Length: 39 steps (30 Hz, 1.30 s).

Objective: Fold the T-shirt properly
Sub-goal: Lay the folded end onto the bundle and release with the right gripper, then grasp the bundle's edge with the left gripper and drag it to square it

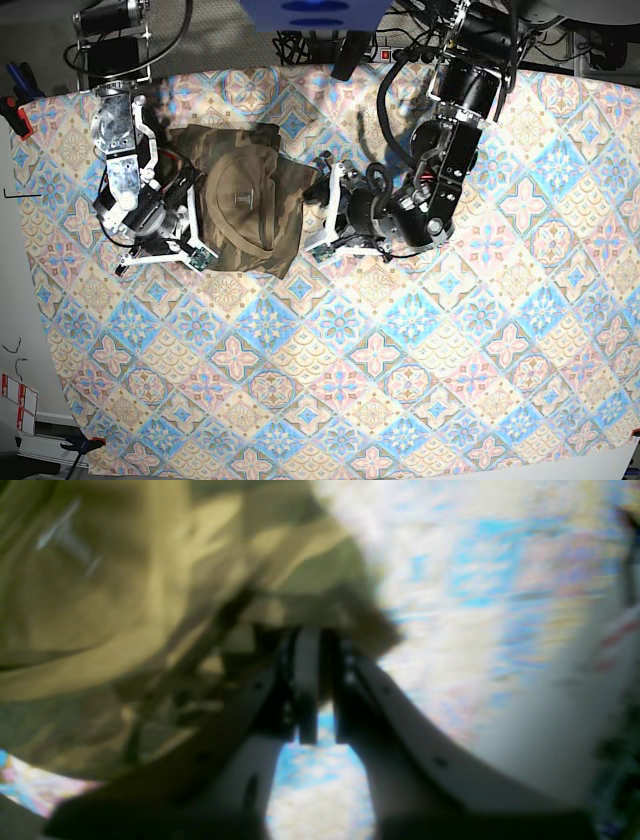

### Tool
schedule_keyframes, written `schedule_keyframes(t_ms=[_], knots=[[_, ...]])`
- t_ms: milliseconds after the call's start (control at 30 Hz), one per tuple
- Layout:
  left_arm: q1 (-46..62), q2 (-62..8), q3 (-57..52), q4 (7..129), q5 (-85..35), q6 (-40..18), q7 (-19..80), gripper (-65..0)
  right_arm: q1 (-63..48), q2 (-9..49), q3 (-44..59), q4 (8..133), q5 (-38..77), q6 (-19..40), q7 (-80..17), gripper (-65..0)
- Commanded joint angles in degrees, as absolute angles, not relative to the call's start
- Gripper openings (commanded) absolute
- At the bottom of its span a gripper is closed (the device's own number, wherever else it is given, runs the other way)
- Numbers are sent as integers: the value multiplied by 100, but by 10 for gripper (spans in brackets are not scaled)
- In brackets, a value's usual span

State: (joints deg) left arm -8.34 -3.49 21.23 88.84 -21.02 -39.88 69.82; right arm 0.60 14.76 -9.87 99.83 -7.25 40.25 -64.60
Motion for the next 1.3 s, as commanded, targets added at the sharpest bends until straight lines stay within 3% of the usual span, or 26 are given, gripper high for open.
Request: schedule_keyframes(t_ms=[0,467,800,933,1067,1133,1267], knots=[[-945,-321,2176,8989,-2167,-4000,6897,-337,154,1508,-971,9859,-752,4000,-6308,-608],[-1007,-312,2782,8980,-2167,-4000,6888,-337,1165,1499,-919,6818,-752,4000,-4971,-608],[-1112,-303,3512,8980,-2167,-4000,6853,-337,1015,1534,-716,9341,-734,4000,-6571,-609],[-1095,-277,3547,8980,-2220,-4000,6897,-337,971,1534,-242,9631,-752,4000,-7064,-609],[-1112,-277,4277,8980,-2185,-4000,6897,-341,708,1543,435,9622,-760,4000,-7081,-609],[-1112,-277,4488,8980,-2185,-4000,6897,-386,620,1587,699,9622,-760,4000,-7073,-609],[-1112,-277,4558,8980,-2176,-4000,6897,-621,488,1631,954,9464,-760,4000,-7037,-610]])
